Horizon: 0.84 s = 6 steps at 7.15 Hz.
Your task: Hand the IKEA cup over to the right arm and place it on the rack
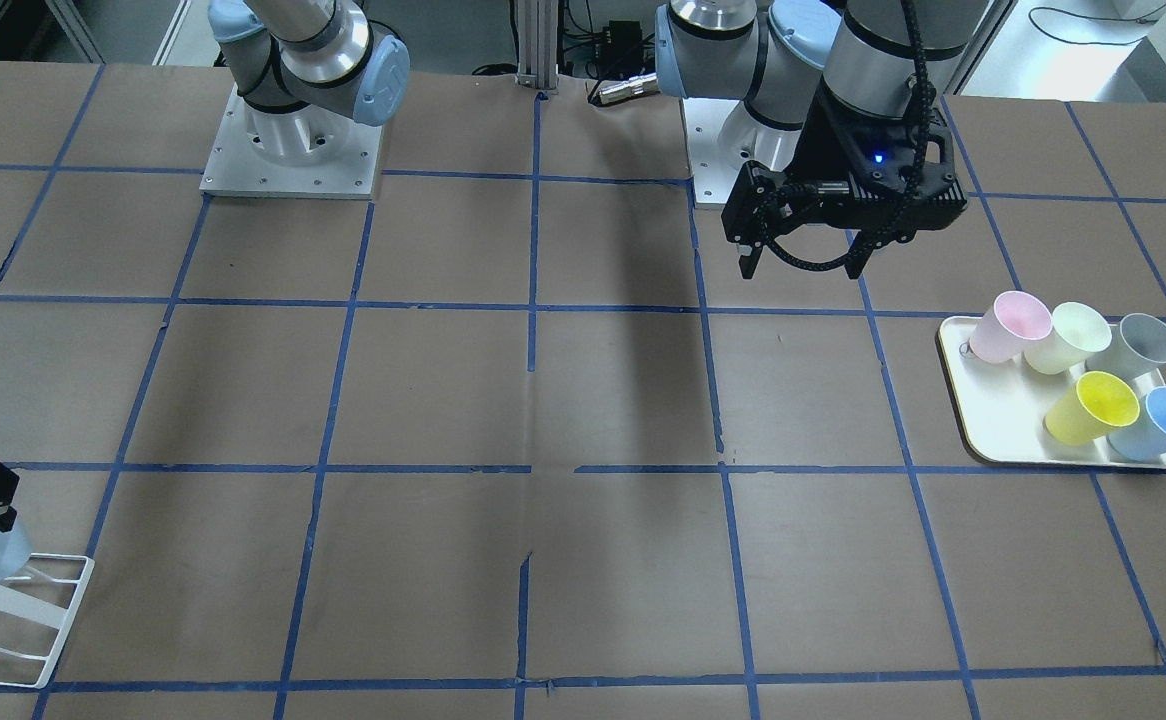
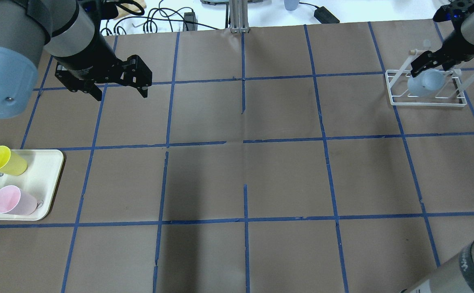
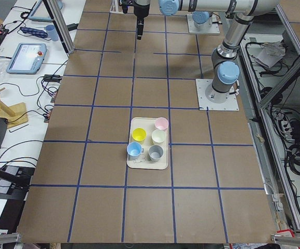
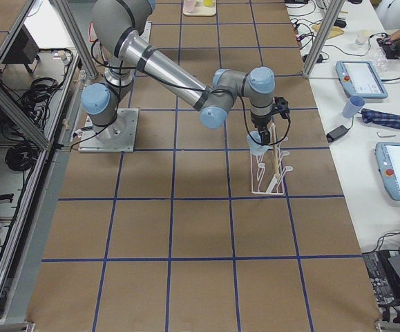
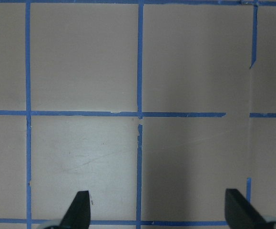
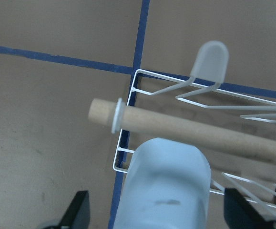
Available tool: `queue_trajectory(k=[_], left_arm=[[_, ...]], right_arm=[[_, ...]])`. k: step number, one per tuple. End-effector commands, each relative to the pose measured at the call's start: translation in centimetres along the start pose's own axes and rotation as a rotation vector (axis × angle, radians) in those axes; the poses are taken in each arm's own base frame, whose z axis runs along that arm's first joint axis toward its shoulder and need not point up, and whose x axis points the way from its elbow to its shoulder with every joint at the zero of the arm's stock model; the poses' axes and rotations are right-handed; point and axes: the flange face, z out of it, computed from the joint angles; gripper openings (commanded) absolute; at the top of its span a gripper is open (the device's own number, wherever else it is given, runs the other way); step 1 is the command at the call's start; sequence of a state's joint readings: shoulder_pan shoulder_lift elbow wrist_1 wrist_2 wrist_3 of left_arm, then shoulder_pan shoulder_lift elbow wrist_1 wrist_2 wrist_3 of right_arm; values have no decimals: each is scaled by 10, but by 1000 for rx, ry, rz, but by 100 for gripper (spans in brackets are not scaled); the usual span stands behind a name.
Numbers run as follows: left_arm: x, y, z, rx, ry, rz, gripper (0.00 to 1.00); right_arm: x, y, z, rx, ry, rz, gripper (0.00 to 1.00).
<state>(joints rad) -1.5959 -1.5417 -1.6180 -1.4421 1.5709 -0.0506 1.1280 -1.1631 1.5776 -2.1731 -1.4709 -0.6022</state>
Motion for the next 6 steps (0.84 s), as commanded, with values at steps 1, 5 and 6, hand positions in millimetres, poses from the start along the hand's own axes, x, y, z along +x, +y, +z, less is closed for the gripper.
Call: queue_trajectory(k=[1,5,6], left_arm=[[0,0,0,0,0,-1,100],[0,1,0,0,0,-1,100],[0,0,1,-2,0,1,100]], right_arm=[[1,-2,-15,0,13,2,100],[-61,41,-132,-104,-61,197,100],[-99,46,-152,-124,-64,191,100]])
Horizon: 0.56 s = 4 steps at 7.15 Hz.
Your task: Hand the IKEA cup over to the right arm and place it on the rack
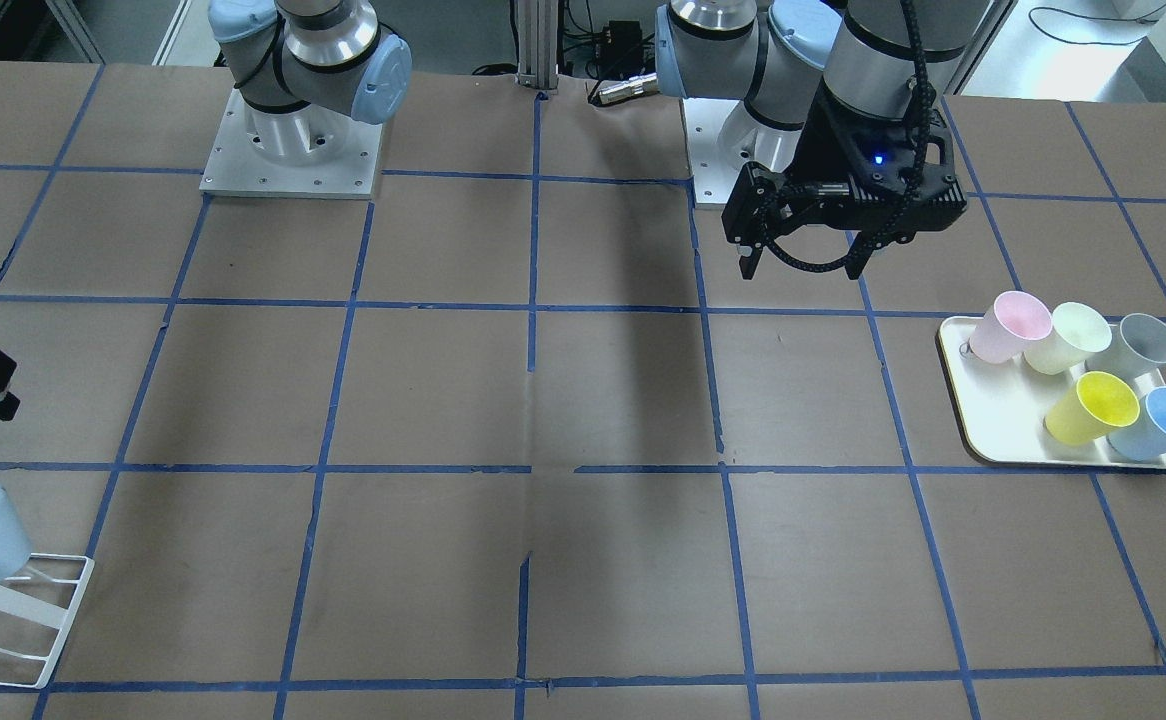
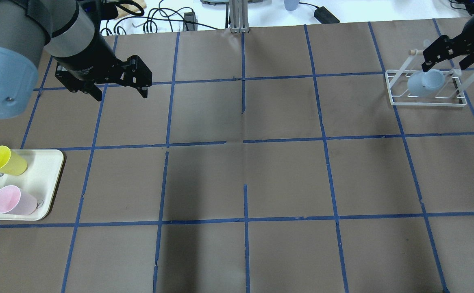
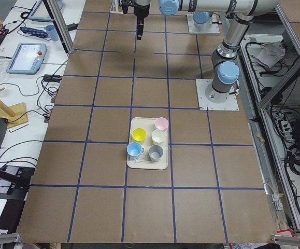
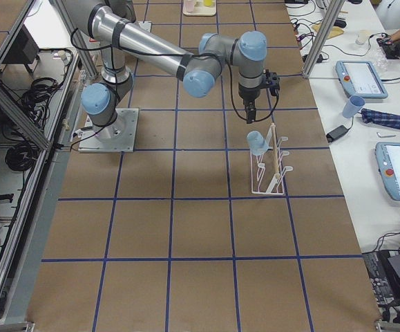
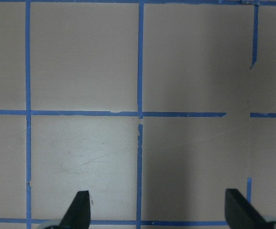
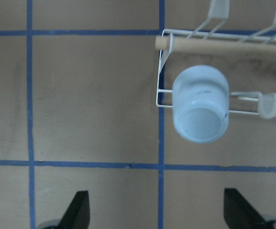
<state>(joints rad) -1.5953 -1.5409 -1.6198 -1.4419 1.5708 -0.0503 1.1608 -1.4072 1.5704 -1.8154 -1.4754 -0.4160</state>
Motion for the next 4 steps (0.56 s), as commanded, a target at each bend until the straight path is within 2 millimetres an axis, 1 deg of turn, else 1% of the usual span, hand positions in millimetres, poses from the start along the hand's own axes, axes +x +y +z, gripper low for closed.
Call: queue_trajectory(k=[1,2,3,4], left_arm=[[0,0,0,-1,0,0,100],[0,0,0,1,0,1,100],[0,0,0,-1,0,1,100],[0,0,0,-1,0,1,100]], right_arm=[[-85,33,-39,-47,-15,91,100],[-125,44,-43,-46,-14,106,100],[-160,65,-44,-76,-17,139,100],[-185,85,-55,-69,27,152,100]])
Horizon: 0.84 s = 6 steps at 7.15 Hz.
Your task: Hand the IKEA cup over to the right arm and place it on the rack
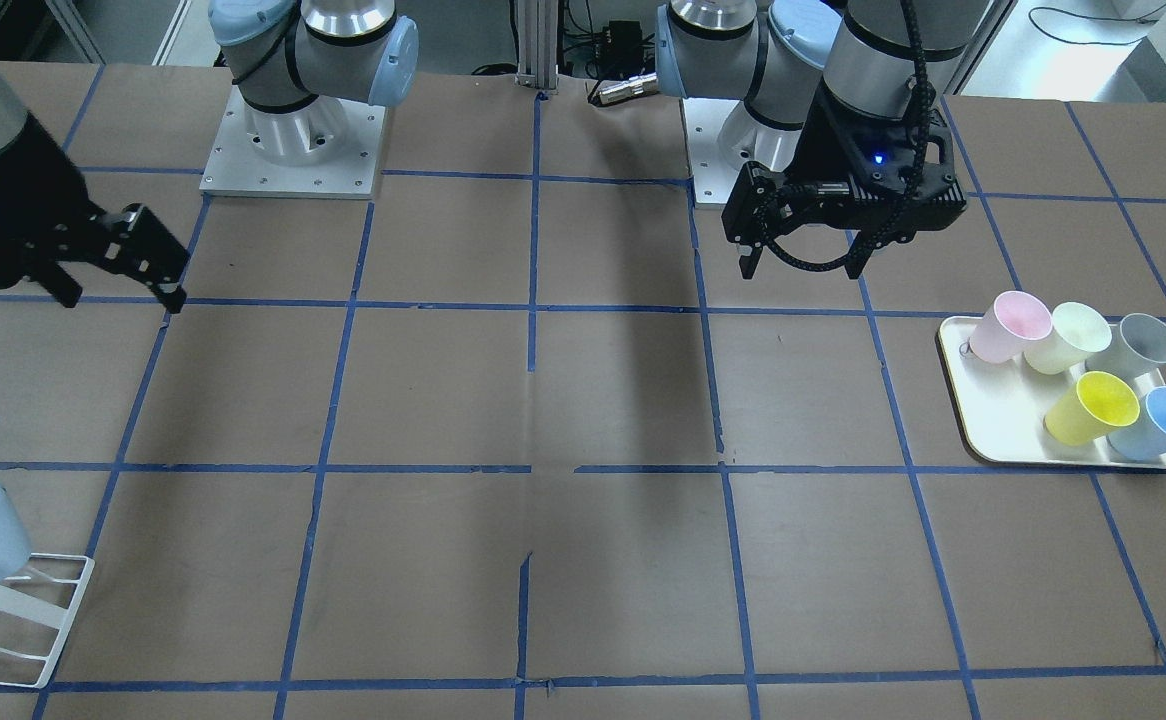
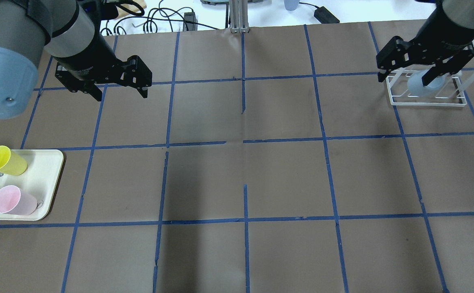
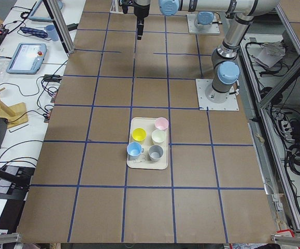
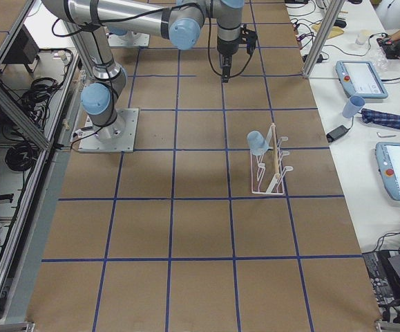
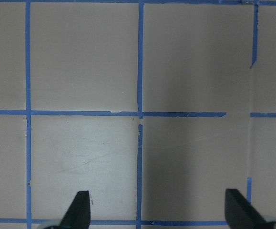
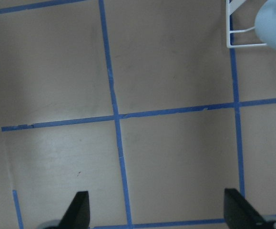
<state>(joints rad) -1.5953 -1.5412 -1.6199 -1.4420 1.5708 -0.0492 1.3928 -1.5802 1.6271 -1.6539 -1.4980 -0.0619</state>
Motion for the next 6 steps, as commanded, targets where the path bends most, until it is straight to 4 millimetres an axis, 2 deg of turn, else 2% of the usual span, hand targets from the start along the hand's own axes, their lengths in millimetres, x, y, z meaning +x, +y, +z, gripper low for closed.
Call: queue_trajectory(k=[1,2,3,4,6], left_arm=[[0,0,0,0,0,0,100],[-1,0,0,0,0,-1,100],[-1,0,0,0,0,-1,100],[-1,0,0,0,0,-1,100],[-1,0,0,0,0,-1,100]], right_arm=[[-54,57,-11,-19,40,3,100],[-58,75,-16,-15,39,-3,100],[-56,88,-7,-30,45,-3,100],[-54,96,-5,-29,63,-5,100],[-55,95,-9,-17,58,-8,100]])
